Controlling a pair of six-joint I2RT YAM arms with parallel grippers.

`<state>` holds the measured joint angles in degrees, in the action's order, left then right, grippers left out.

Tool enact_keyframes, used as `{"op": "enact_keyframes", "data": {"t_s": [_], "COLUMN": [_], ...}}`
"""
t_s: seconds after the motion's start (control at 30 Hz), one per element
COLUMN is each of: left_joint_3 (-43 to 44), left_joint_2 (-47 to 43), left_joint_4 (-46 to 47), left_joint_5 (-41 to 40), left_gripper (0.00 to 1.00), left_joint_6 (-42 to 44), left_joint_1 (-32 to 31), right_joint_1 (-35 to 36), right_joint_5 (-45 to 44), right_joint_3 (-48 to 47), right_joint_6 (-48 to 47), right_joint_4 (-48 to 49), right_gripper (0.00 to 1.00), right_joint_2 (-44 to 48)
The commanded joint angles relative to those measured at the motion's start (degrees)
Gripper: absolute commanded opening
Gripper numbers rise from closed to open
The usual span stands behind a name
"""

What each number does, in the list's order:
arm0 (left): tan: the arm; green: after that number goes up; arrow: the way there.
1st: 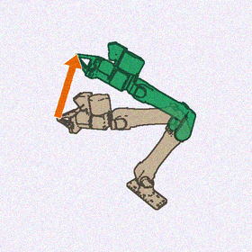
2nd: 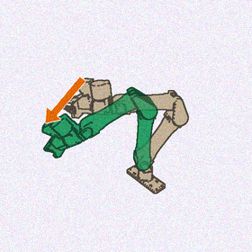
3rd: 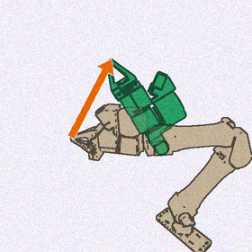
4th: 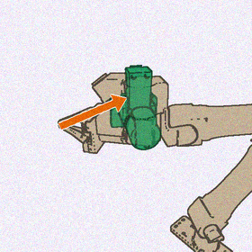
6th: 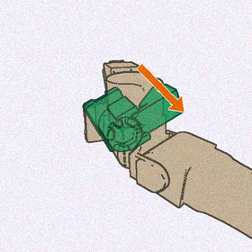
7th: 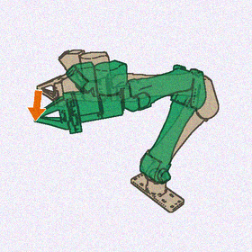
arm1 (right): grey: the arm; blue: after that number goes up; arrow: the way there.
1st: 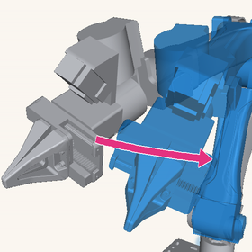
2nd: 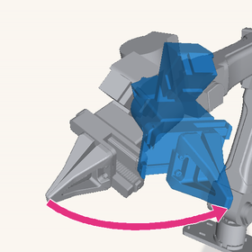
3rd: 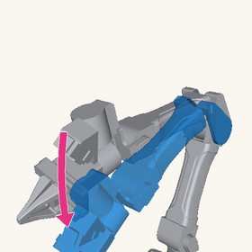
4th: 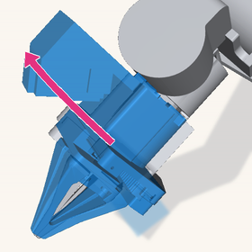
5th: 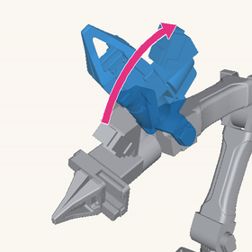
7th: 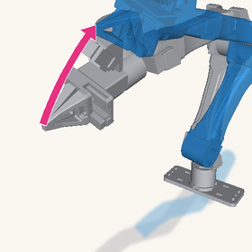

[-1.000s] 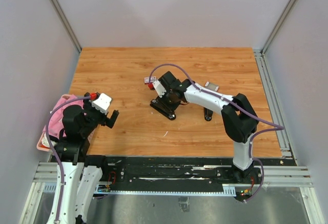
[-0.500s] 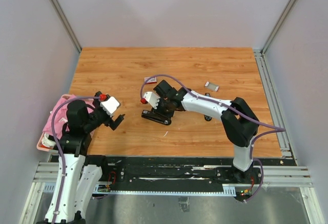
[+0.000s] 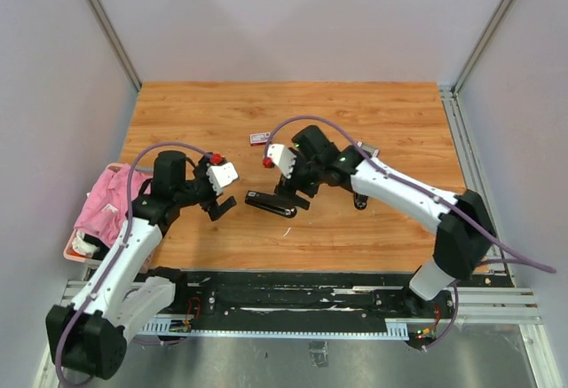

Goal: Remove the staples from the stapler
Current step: Adjust the stapler at the center of the board.

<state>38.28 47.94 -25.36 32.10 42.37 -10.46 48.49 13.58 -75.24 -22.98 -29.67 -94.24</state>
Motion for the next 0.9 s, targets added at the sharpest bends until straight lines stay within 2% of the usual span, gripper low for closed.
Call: {"op": "enact_keyframes", "data": {"t_s": [0.0,0.1,0.27,0.43,0.73,0.87], "left_joint_3": [4.41,7.23,11.59,14.45,19.47,24.16], "left_joint_2": [6.70,11.95,20.44,28.02,35.63,37.62], "left_joint_4": [3.01,3.09,2.99,3.45,1.98,-4.53], "left_joint_5": [-3.56,-4.95,-7.61,-6.29,-7.98,-10.23], "left_gripper": [0.98,0.98,0.98,0.98,0.98,0.98], "left_joint_6": [2.90,3.69,5.38,6.11,5.12,4.99], "left_joint_1": [-6.26,-10.71,-17.41,-19.45,-23.95,-24.95], "right_joint_1": [-7.53,-13.07,-18.13,-21.07,-23.18,-23.18], "right_joint_5": [5.67,11.64,13.85,17.60,15.08,12.90], "right_joint_3": [2.58,4.73,10.60,15.55,14.85,14.74], "right_joint_6": [-0.06,0.73,-0.77,-3.69,-2.59,-0.73], "right_joint_4": [-2.89,-3.86,-3.47,-2.12,-4.74,-3.95], "right_gripper": [0.79,0.80,0.90,0.91,0.91,0.91], "right_joint_2": [7.57,11.91,19.53,23.98,26.41,27.41]}}
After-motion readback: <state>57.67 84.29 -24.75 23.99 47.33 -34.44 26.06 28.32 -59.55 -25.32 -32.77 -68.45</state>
